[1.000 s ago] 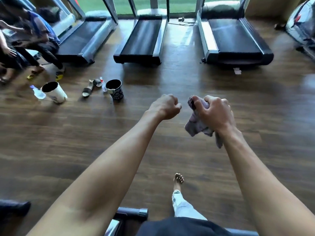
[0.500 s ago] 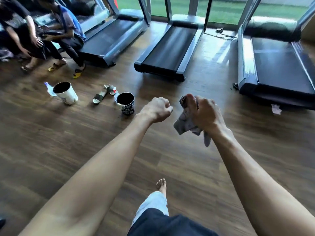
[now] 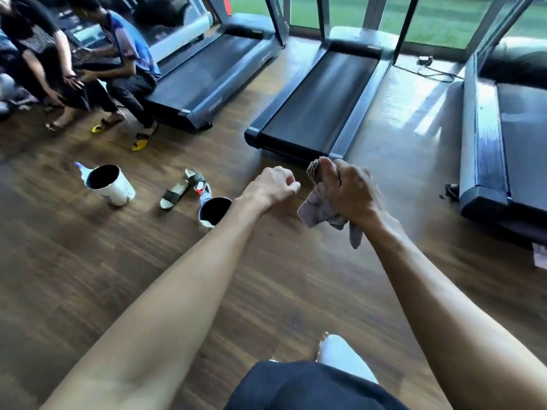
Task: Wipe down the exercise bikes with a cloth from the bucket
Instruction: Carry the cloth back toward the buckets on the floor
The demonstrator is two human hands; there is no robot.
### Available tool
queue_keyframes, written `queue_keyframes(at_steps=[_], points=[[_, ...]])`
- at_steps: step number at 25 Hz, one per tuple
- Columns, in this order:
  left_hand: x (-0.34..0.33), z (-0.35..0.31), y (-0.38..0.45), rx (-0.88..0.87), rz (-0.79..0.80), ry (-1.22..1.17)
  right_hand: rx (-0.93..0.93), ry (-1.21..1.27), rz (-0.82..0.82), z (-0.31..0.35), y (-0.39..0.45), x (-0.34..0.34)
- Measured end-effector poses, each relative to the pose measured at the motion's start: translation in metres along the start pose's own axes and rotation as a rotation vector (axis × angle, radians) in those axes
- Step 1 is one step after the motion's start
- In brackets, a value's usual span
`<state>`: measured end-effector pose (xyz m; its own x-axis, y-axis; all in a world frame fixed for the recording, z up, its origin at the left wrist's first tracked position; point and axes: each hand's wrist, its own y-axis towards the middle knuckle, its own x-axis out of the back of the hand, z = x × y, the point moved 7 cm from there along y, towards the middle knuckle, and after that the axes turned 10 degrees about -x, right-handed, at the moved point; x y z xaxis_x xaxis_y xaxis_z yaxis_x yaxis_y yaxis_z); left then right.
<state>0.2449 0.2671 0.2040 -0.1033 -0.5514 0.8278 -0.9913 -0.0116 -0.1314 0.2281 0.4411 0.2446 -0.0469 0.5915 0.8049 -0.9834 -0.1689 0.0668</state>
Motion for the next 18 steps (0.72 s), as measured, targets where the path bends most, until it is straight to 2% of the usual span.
queue_keyframes(at_steps=[6,10,15,18], points=[[0.038,0.047,0.173,0.169,-0.135,-0.081,0.139,-0.023,0.167,0.014,0.219,-0.046],[0.069,0.087,0.239,0.295,-0.225,-0.190,0.285,-0.013,0.314,0.057,0.321,-0.083],[0.120,0.173,0.308,0.464,-0.439,-0.264,0.487,-0.001,0.470,0.123,0.433,-0.180],[0.148,0.228,0.335,0.506,-0.536,-0.318,0.578,0.083,0.544,0.165,0.482,-0.229]])
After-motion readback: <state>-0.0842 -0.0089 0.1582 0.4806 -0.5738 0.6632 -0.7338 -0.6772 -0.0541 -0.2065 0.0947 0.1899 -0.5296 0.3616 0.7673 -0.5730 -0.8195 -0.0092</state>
